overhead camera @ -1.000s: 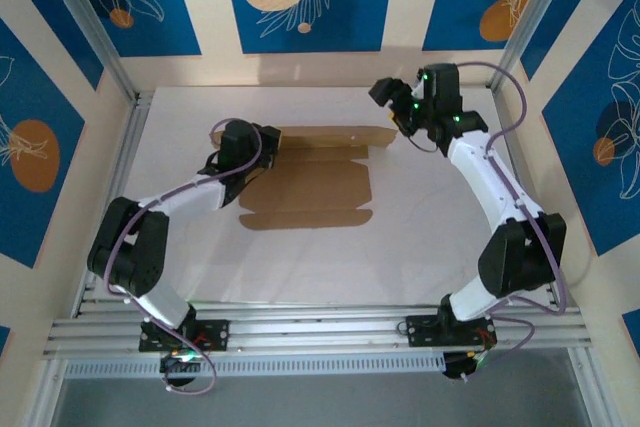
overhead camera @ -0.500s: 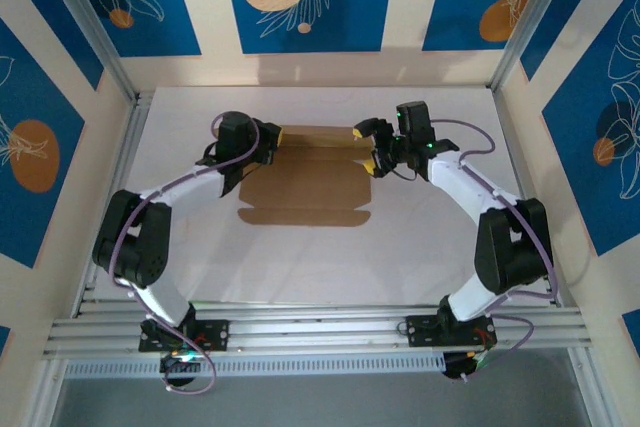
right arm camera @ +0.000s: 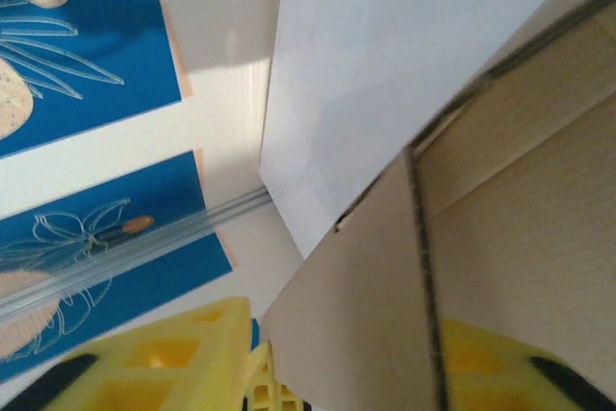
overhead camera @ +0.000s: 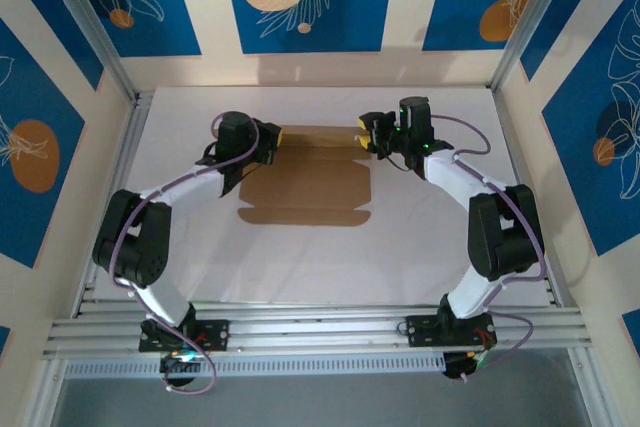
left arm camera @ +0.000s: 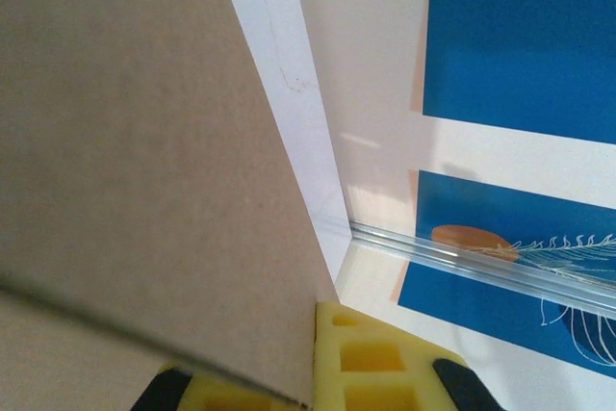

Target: Fold the paper box

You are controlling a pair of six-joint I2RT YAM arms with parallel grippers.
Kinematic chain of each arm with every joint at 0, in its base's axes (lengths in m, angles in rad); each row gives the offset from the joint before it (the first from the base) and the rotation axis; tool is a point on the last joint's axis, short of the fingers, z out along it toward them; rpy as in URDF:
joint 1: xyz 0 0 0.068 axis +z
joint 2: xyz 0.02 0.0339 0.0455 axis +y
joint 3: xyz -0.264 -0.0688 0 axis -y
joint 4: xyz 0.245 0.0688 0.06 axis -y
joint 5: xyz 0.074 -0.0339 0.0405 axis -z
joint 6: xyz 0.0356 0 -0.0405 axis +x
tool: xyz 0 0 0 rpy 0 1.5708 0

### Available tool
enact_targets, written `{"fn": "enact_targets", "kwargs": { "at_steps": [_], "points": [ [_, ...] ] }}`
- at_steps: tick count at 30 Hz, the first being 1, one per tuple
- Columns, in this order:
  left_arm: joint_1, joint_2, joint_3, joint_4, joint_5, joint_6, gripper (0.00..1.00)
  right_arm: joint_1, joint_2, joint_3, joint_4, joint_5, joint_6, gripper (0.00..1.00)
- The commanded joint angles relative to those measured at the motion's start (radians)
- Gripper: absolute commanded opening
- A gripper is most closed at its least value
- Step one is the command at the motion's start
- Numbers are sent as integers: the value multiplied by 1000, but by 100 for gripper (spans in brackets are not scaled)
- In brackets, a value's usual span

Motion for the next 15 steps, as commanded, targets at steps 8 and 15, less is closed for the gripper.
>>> {"fn": "enact_targets", "kwargs": {
  "at_steps": [8,15],
  "points": [
    [-5,11,10,68,-41,-28,36,23,-14,-65,56,87,71,0],
    [-44,8,4,98,-111,-54,47,69,-36,-64,57,132,92,0]
  ]
}}
